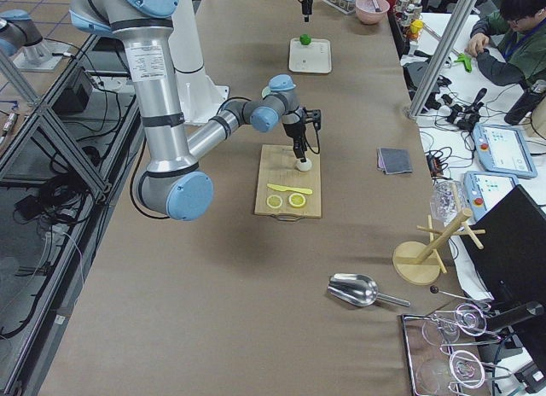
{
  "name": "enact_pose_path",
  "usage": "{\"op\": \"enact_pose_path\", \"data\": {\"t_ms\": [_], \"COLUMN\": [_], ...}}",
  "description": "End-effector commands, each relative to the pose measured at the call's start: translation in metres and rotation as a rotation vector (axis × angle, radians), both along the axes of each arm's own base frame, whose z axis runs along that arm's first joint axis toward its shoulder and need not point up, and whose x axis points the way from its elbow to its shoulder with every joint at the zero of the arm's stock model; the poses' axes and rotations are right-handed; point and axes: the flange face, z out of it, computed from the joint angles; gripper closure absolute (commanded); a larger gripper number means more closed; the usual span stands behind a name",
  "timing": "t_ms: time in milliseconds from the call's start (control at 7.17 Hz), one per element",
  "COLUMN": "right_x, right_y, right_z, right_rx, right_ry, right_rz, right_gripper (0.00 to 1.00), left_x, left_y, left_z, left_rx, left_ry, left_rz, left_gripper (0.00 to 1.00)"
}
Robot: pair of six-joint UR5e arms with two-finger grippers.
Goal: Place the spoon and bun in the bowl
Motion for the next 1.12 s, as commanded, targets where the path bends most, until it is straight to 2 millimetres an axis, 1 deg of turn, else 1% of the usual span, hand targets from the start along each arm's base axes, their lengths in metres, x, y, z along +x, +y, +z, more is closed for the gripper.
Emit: {"op": "enact_pose_path", "data": {"t_ms": [0,279,558,698,837,977], "right_x": [-0.01,-0.015,-0.019,-0.023,-0.025,-0.025], "right_y": [-0.004,-0.001,0.001,0.001,0.003,0.003], "right_z": [0.003,0.004,0.01,0.015,0.017,0.017], "right_rx": [0.004,0.001,-0.003,-0.003,-0.002,-0.004], "right_ry": [0.014,0.018,0.028,0.043,0.047,0.046], "right_rz": [0.004,-0.005,-0.013,-0.011,-0.014,-0.013], "right_gripper": [0.36,0.42,0.43,0.44,0.54,0.87], "left_x": [0.0,0.0,0.001,0.001,0.001,0.001], "left_y": [0.0,0.0,0.0,0.0,0.0,0.0], "left_z": [0.0,0.0,0.0,-0.001,0.0,-0.001], "left_rx": [0.0,-0.001,-0.001,0.0,-0.001,0.0], "left_ry": [0.002,0.0,0.0,0.001,0.0,0.001], "left_rz": [0.0,-0.001,0.001,0.001,0.001,0.001], "left_gripper": [0.02,0.02,0.02,0.02,0.02,0.02]}}
